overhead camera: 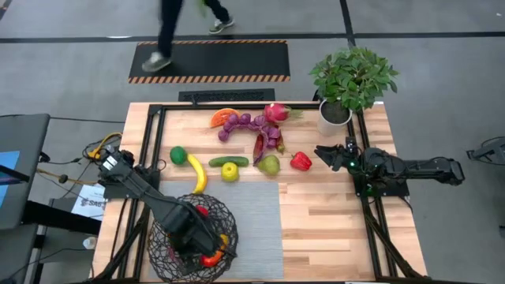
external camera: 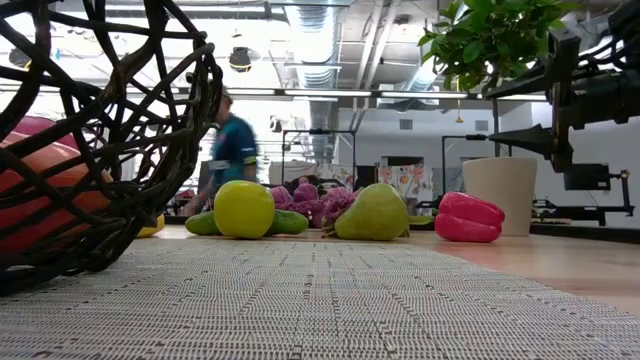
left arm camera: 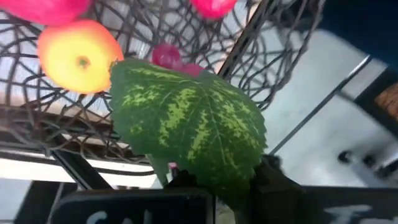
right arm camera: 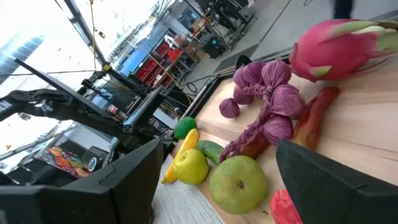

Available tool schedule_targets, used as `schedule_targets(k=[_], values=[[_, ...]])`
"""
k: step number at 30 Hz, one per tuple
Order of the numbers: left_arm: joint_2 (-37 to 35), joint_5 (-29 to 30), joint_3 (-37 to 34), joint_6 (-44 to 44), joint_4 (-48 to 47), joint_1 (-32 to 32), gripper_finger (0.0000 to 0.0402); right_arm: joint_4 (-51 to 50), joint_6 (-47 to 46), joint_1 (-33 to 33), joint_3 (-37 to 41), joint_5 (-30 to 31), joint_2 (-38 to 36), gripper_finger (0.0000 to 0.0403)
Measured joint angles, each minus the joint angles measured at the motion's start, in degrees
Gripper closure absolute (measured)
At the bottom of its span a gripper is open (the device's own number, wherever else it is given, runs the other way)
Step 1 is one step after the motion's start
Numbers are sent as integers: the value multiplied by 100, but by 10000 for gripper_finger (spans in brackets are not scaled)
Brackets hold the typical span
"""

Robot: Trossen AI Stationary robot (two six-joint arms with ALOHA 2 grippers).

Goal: Build produce basket
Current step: Put the grapes into the black wire basket

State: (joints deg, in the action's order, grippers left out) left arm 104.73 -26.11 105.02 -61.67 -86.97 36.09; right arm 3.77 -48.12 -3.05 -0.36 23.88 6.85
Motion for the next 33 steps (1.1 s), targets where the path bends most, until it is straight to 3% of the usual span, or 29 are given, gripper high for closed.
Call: schedule_targets(k=[16, 25, 33], values=[[2, 406, -1263, 2896, 652, -835, 401, 0, -286, 0, 0, -2, 0, 69], [2, -164, -1626, 3875, 1491, -1139, 395, 0, -287, 0, 0, -2, 0, 69], [0, -610, -1946, 4037, 1956, -1309, 338, 0, -258, 1, 0, -2, 0, 69]])
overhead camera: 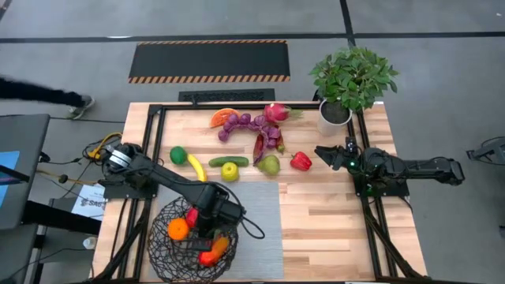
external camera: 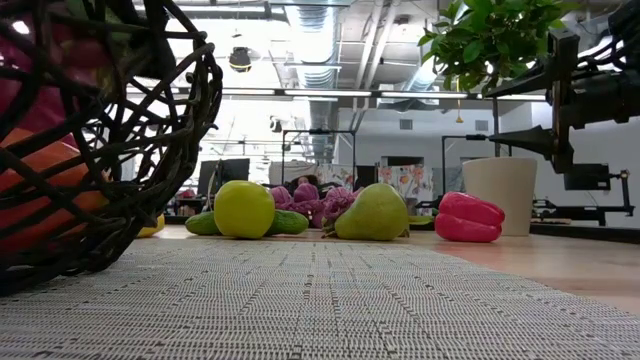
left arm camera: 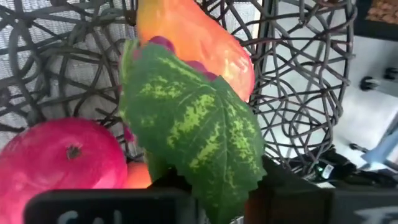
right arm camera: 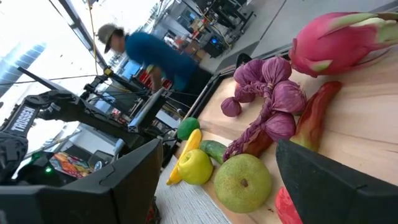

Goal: Build produce basket
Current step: Put the grapes into the black wire basket, then put the green apple into the black wire basket

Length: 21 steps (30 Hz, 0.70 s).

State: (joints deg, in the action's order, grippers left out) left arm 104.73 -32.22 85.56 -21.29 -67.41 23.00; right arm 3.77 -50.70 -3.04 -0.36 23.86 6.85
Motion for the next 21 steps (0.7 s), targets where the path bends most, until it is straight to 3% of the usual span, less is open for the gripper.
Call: schedule_targets(k=[12, 21], values=[[-241, 290, -31, -361, -8, -644, 245, 0, 19, -1, 0, 0, 0, 69], [-482, -67, -26, -242, -141, -1167, 159, 0, 20, -1, 0, 0, 0, 69]])
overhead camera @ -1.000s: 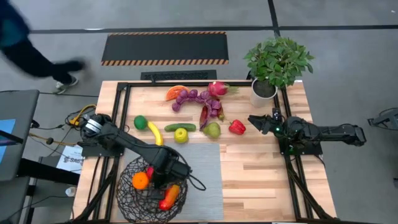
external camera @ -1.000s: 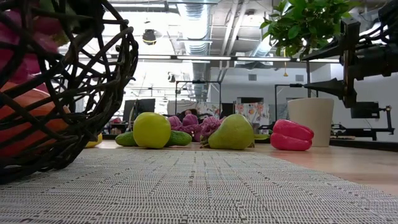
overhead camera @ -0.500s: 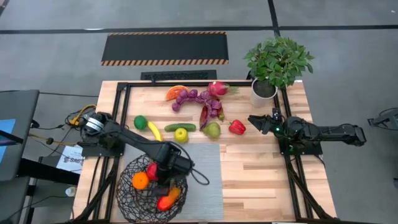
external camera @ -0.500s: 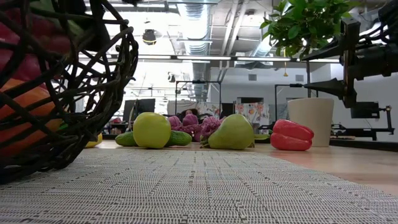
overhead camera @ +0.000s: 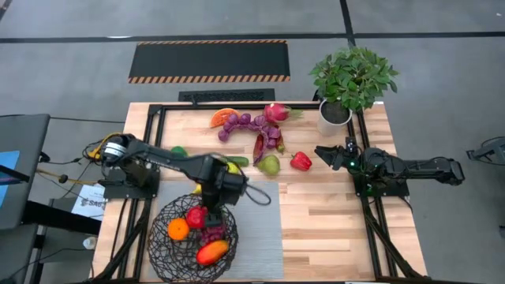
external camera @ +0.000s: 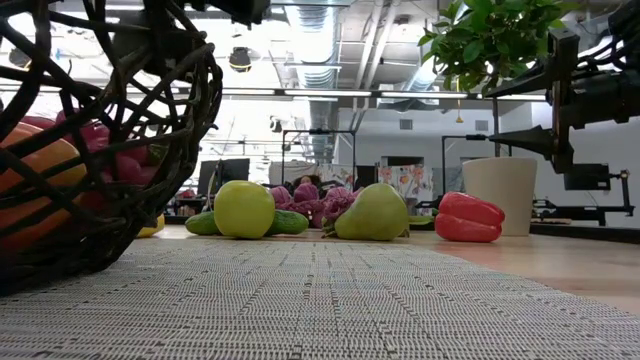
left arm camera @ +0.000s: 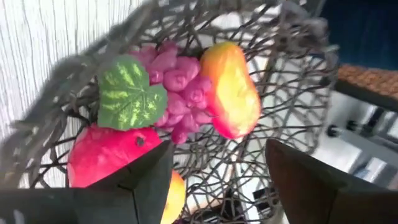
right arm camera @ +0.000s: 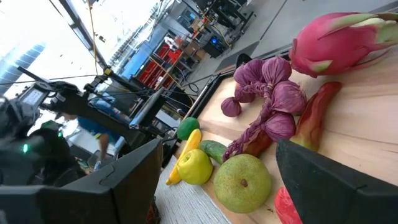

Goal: Build produce basket
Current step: Put the green apple into the black wire basket

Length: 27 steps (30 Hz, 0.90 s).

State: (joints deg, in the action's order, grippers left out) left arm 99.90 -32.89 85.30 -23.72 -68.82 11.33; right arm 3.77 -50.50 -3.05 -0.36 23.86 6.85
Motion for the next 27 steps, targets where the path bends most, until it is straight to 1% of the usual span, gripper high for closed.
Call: schedule_targets(k=[2, 4, 6, 10, 12, 16, 20, 21, 23, 27], values=[[-121, -65, 36, 97, -24, -232, 155, 0, 0, 2, 0, 0, -2, 69], [-235, 192, 107, 196, -46, -513, 155, 1, -2, 0, 0, 0, -2, 69], [-343, 828, 211, 329, -74, -798, 154, 0, -2, 0, 0, 0, -2, 69], [-453, 2463, 319, 612, 121, -1326, 141, 0, -2, 0, 0, 0, -2, 69], [-428, 2866, 297, 727, 320, -1544, 128, 1, -2, 1, 0, 0, -2, 69], [-311, 2936, 39, 1060, 861, -1772, 88, 0, -4, 2, 0, 0, -2, 69], [-167, 3361, -280, 1207, 1034, -1826, 51, 1, -8, 0, 0, 2, -2, 69], [-125, 3371, -374, 1246, 960, -1836, 45, 2, -22, 2, 0, 2, 2, 69], [-38, 3297, -512, 1311, 1157, -1840, 37, 0, -36, 2, 0, 0, 27, 69], [69, 3207, -829, 1403, 1424, -1815, 33, 10, -45, 2, 0, 0, 105, 69]])
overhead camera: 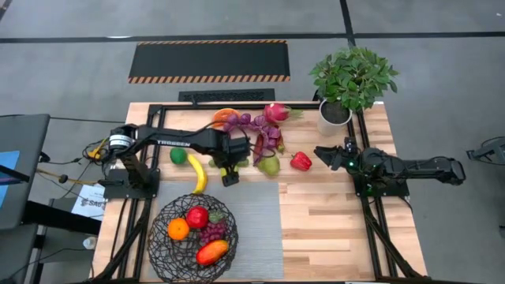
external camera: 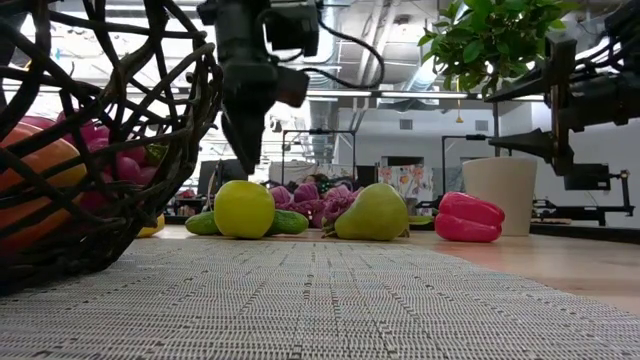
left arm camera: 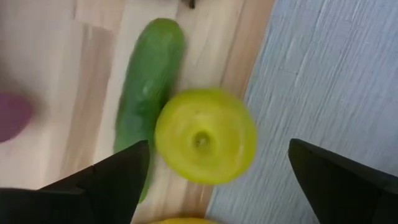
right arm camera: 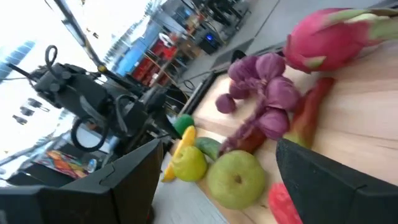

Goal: Build produce basket
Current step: Put the green apple into the black wire basket

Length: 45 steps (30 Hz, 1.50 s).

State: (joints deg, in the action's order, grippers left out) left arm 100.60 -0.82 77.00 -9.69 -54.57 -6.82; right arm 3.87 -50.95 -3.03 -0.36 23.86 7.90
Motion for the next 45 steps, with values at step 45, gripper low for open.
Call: schedule_targets(k=[45], values=[[7, -1546, 899, -896, 763, -81, 104, -6, -16, 0, 0, 4, 39, 69]])
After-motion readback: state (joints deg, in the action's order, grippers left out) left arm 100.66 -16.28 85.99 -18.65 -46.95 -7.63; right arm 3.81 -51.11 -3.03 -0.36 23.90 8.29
